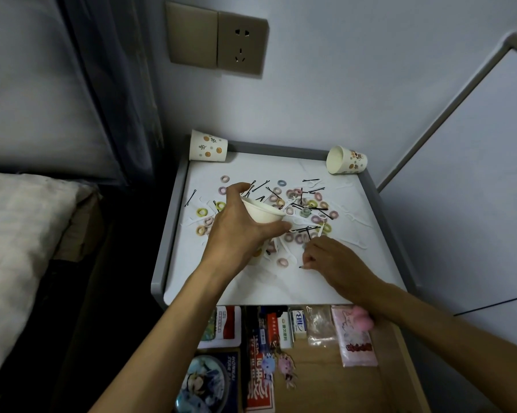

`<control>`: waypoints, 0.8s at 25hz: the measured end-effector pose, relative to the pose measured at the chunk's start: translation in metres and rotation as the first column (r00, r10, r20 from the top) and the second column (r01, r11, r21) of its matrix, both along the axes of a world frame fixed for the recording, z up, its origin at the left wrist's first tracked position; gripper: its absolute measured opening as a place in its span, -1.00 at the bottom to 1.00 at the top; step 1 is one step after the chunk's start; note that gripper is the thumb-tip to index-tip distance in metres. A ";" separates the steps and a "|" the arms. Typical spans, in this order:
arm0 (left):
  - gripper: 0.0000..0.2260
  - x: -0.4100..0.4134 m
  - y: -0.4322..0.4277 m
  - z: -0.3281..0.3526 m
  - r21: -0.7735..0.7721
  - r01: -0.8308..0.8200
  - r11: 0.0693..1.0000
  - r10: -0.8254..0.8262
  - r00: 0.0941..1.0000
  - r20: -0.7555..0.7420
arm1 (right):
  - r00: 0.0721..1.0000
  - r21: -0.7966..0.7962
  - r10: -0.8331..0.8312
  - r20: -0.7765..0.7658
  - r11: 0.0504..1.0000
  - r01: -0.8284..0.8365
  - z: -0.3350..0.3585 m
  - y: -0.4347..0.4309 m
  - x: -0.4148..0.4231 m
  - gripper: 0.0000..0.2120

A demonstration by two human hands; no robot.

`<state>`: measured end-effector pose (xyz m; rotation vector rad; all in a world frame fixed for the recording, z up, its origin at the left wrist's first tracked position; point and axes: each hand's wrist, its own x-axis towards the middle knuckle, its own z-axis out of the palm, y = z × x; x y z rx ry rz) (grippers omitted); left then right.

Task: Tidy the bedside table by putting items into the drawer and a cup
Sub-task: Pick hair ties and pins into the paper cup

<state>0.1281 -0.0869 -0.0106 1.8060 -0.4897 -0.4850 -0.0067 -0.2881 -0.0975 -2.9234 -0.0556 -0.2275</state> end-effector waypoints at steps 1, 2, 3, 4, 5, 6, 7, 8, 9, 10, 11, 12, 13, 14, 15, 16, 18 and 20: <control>-0.21 0.001 0.000 0.000 0.000 -0.006 1.000 0.006 1.000 -0.005 | 0.996 0.082 -0.084 0.019 0.993 0.083 0.006 0.001 0.004 -0.89; -0.21 0.001 0.000 0.000 0.000 -0.011 1.000 0.011 1.000 -0.009 | 0.981 0.198 -0.193 0.023 0.963 0.184 0.013 0.001 0.010 -0.88; -0.20 0.001 -0.001 0.000 0.000 -0.013 1.000 0.013 1.000 -0.011 | 0.959 0.314 -0.284 0.016 0.912 0.265 0.021 0.001 0.017 -0.87; -0.20 0.001 -0.001 0.000 0.001 -0.013 1.000 0.013 1.000 -0.012 | 0.940 0.412 -0.341 0.011 0.858 0.307 0.029 0.000 0.025 -0.86; -0.20 0.001 -0.001 0.000 0.003 -0.012 1.000 0.012 1.000 -0.013 | 0.928 0.476 -0.372 0.015 0.819 0.321 0.035 -0.002 0.033 -0.86; -0.20 0.001 -0.001 0.000 0.004 -0.010 1.000 0.010 1.000 -0.013 | 0.921 0.524 -0.389 0.016 0.788 0.324 0.039 -0.004 0.039 -0.86; -0.20 0.001 -0.001 0.000 0.003 -0.009 1.000 0.009 1.000 -0.014 | 0.917 0.554 -0.399 0.009 0.765 0.328 0.041 -0.008 0.043 -0.87; -0.20 0.001 0.000 0.000 0.003 -0.010 1.000 0.010 1.000 -0.016 | 0.914 0.572 -0.407 -0.007 0.748 0.337 0.042 -0.011 0.046 -0.88; -0.20 0.002 0.000 0.000 0.002 -0.013 1.000 0.013 1.000 -0.019 | 0.911 0.569 -0.412 -0.026 0.743 0.352 0.042 -0.016 0.048 -0.88; -0.20 0.003 0.001 0.000 0.001 -0.017 1.000 0.017 1.000 -0.021 | 0.907 0.550 -0.418 -0.047 0.747 0.373 0.041 -0.021 0.048 -0.89; -0.20 0.004 0.001 0.000 -0.001 -0.019 1.000 0.019 1.000 -0.021 | 0.901 0.518 -0.429 -0.063 0.758 0.397 0.041 -0.027 0.046 -0.90; -0.20 0.004 0.001 -0.001 -0.002 -0.019 1.000 0.019 1.000 -0.021 | 0.892 0.491 -0.447 -0.068 0.763 0.420 0.040 -0.033 0.043 -0.90; -0.20 0.004 0.001 -0.001 -0.004 -0.018 1.000 0.017 1.000 -0.019 | 0.878 0.478 -0.474 -0.064 0.758 0.444 0.040 -0.038 0.040 -0.90; -0.20 0.004 0.001 -0.001 -0.005 -0.017 1.000 0.017 1.000 -0.018 | 0.860 0.474 -0.508 -0.054 0.745 0.470 0.041 -0.043 0.037 -0.90; -0.20 0.004 0.001 -0.002 -0.006 -0.017 1.000 0.017 1.000 -0.018 | 0.840 0.469 -0.541 -0.042 0.731 0.495 0.042 -0.047 0.034 -0.89; -0.20 0.005 0.001 -0.002 -0.008 -0.017 1.000 0.017 1.000 -0.021 | 0.823 0.475 -0.567 -0.034 0.716 0.512 0.043 -0.050 0.033 -0.88; -0.21 0.004 0.001 -0.002 -0.015 -0.014 1.000 0.014 0.999 -0.030 | 0.816 0.510 -0.577 -0.030 0.693 0.510 0.047 -0.054 0.031 -0.87; -0.21 0.003 -0.001 -0.001 -0.017 -0.008 1.000 0.008 1.000 -0.030 | 0.859 0.483 -0.511 -0.028 0.746 0.459 0.052 -0.054 0.032 -0.91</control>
